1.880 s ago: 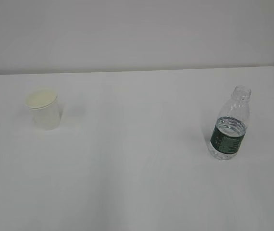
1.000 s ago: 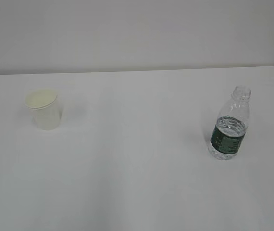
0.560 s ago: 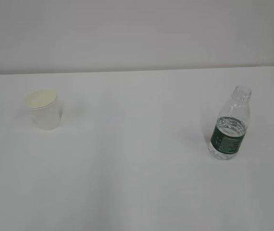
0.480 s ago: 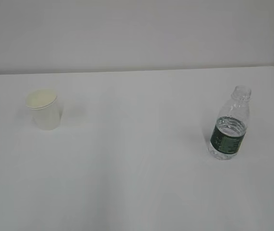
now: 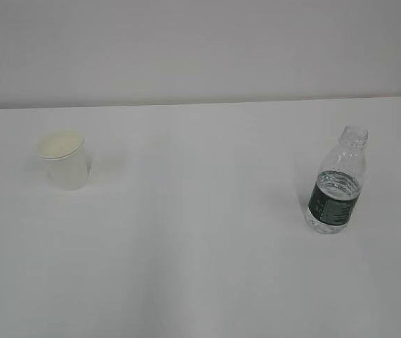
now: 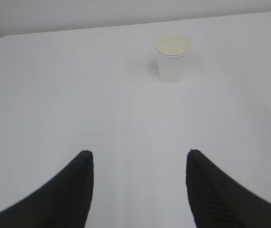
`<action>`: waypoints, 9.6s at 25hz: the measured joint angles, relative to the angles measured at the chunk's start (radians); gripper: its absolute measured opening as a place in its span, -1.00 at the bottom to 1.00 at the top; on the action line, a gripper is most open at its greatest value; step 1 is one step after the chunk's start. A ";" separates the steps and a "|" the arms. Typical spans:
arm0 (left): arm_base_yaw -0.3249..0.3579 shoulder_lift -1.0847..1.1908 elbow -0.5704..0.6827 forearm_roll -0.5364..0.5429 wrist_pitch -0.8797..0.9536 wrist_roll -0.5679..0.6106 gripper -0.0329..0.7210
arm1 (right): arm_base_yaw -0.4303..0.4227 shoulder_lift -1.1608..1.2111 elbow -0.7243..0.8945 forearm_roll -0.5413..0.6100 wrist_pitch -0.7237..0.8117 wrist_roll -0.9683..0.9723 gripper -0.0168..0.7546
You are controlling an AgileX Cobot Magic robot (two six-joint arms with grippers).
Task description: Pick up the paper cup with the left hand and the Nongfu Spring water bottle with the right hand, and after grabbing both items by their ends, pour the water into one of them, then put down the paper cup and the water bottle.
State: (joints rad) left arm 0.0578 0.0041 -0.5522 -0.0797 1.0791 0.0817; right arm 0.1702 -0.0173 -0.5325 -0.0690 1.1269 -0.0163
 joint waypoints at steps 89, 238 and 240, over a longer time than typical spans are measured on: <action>0.000 0.948 -0.005 -0.024 -1.009 0.000 0.26 | 0.000 0.940 -0.011 0.013 -1.047 -0.062 0.58; -0.349 1.687 0.402 0.096 -2.224 -0.173 0.54 | 0.000 2.098 0.095 -0.037 -2.276 0.016 0.71; -0.349 1.687 0.402 0.096 -2.224 -0.171 0.54 | 0.000 2.098 0.094 -0.037 -2.276 0.016 0.70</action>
State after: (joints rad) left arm -0.2907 1.6915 -0.1503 0.0163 -1.1451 -0.0896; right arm 0.1702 2.0803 -0.4388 -0.1060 -1.1489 0.0000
